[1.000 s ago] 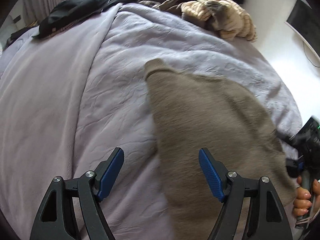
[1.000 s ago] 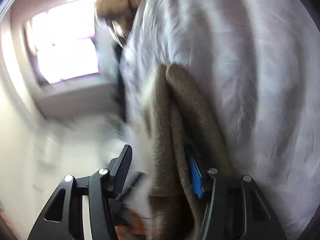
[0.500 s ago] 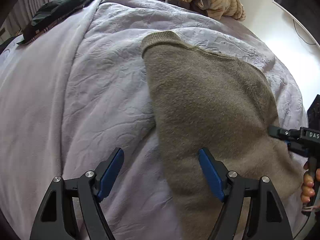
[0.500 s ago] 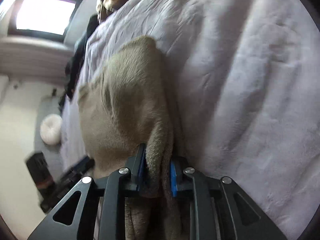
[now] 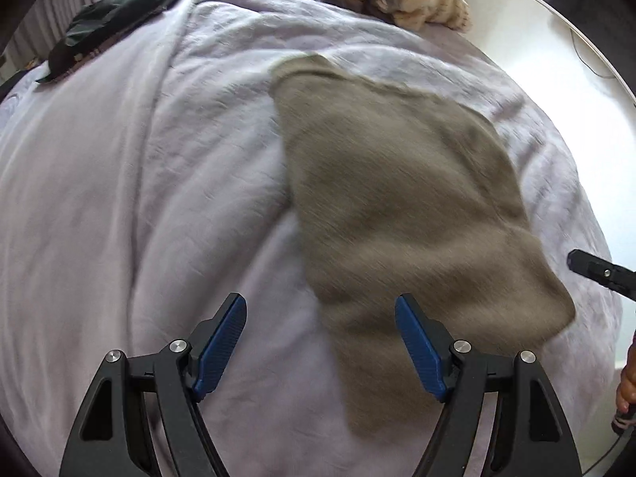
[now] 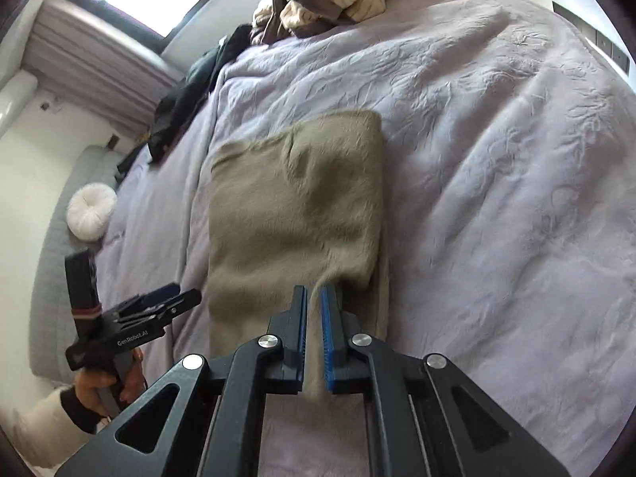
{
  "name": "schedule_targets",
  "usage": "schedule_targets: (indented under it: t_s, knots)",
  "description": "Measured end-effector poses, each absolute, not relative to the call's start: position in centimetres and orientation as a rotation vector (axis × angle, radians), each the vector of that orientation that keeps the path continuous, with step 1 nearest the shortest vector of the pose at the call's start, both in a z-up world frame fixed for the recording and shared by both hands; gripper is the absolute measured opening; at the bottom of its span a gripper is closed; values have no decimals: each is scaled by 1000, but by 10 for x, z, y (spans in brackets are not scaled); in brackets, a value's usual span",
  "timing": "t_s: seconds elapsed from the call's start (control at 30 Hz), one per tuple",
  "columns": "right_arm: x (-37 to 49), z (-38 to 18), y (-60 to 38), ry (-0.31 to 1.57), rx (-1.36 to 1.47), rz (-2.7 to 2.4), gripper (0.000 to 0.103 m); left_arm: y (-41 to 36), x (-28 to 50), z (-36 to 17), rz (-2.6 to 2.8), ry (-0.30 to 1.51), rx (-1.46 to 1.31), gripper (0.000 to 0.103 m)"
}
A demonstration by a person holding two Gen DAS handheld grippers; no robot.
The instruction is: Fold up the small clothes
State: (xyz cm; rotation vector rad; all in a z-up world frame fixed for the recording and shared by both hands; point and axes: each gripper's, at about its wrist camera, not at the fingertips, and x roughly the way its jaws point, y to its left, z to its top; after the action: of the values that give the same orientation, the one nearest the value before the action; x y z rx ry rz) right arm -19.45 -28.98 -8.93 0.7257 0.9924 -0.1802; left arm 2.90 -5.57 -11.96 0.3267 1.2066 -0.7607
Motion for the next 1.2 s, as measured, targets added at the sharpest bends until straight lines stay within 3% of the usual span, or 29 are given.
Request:
schedule_targets:
  t_s: [0.13, 0.33, 0.5, 0.53, 1.2]
  knots:
    - [-197, -84, -266, 979, 709, -83, 12, -59, 13, -137, -782, 1269, 337, 78]
    - [-194, -126, -259, 1166, 594, -253, 11, -48, 7, -157, -749, 1323, 328, 78]
    - [-226, -150, -281, 1161, 811, -335, 6, -41, 5, -159, -740, 1344, 310, 78]
    - [-232, -152, -281, 1184, 802, -371, 13, -40, 4, -160, -736, 1345, 312, 78]
    - [-247, -119, -273, 1225, 862, -375, 14, -15, -4, -122, -628, 1384, 366, 78]
